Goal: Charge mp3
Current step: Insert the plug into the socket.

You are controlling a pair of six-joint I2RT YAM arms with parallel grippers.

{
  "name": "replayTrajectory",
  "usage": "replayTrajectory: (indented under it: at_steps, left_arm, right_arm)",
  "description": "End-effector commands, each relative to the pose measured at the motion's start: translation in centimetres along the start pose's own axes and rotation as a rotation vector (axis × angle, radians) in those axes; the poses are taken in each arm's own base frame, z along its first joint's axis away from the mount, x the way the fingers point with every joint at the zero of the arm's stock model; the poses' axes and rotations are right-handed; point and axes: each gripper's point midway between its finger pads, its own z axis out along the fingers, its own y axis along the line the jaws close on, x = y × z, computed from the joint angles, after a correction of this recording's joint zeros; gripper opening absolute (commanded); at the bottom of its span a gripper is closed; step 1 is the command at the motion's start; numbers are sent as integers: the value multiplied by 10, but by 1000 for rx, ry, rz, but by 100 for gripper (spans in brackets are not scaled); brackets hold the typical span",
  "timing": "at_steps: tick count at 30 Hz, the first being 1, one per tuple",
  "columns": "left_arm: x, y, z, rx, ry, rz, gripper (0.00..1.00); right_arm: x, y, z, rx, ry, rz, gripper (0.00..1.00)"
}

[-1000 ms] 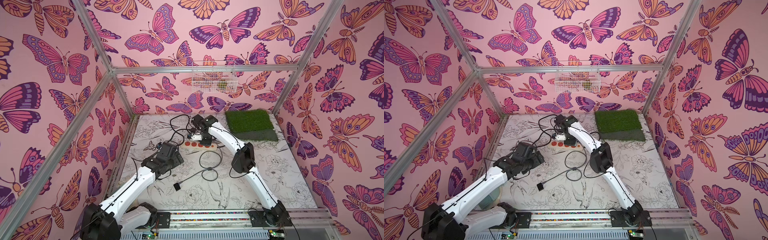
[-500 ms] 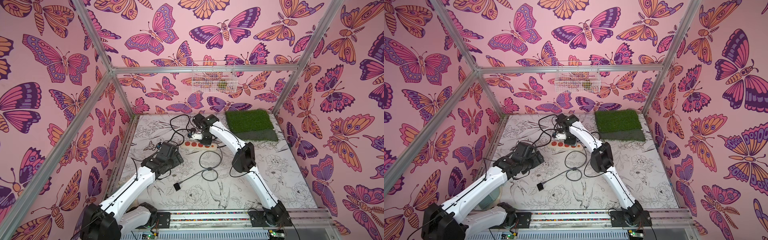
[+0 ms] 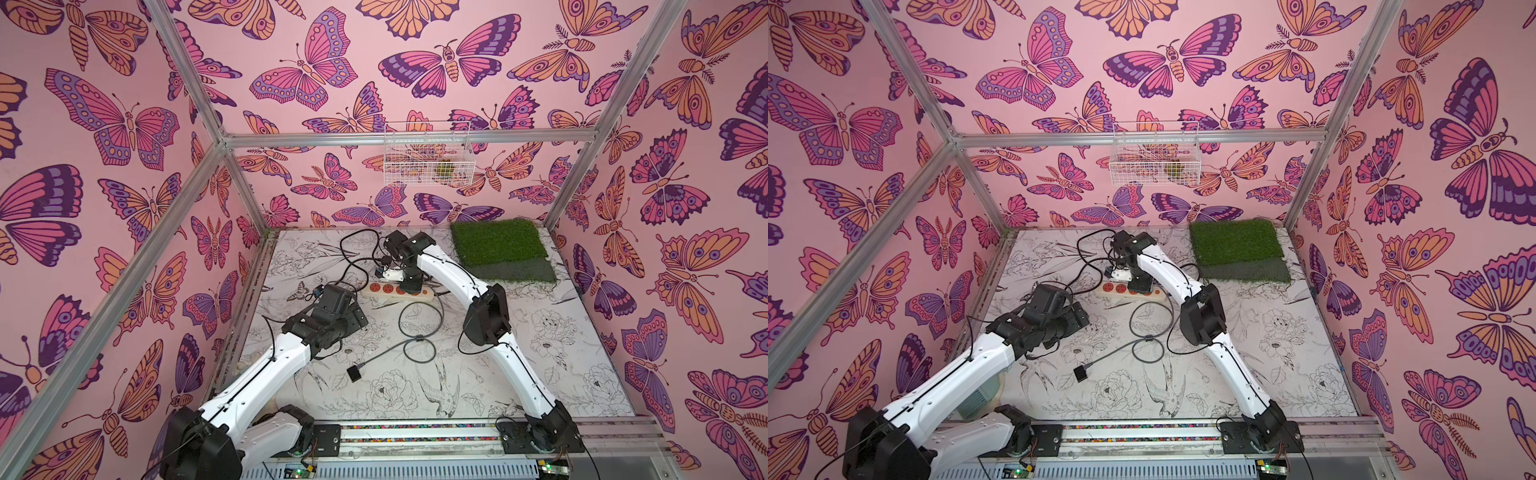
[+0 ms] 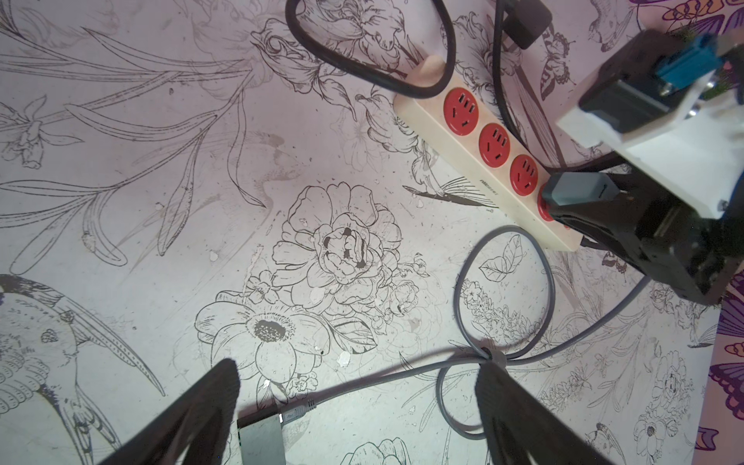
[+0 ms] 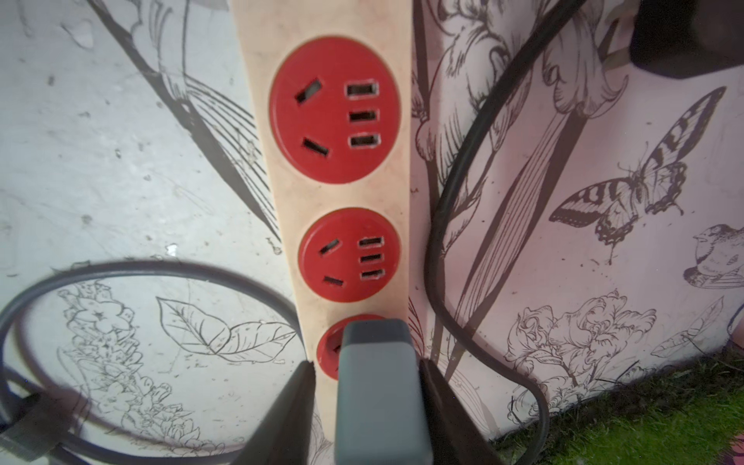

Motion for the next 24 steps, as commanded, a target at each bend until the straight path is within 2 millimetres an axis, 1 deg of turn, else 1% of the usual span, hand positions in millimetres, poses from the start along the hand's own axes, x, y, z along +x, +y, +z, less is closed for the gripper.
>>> replayTrajectory:
  at_steps: [1, 4, 6, 9, 11, 14, 17, 20, 24]
  left_arm:
    - [2, 5, 0, -9, 5, 15, 94]
    - [2, 5, 0, -11, 5, 15, 94]
    - [2, 5, 0, -10, 5, 15, 94]
    - [2, 4, 0, -8, 8, 15, 94]
    - [2, 4, 0, -7, 7, 16, 94]
    - [2, 5, -1, -6, 6, 17, 94]
    - [2, 5, -1, -5, 4, 17, 94]
    - [2, 4, -1, -3, 5, 16, 94]
    - [2, 2, 0, -3, 13, 16, 94]
  right_arm:
    - [-7, 17, 54, -87, -1, 20, 47]
    - [-11, 7, 47, -52, -25, 31, 48]
    - [-16, 3, 38, -37, -59, 38, 49]
    - [-29, -9, 16, 5, -136, 69, 50]
    - [-35, -14, 5, 18, -175, 85, 51]
    - [-35, -19, -3, 37, -185, 96, 51]
    - [-28, -19, -1, 38, -161, 104, 52]
    - [-26, -18, -5, 34, -156, 110, 52]
    - [-31, -22, -20, 54, -216, 135, 53]
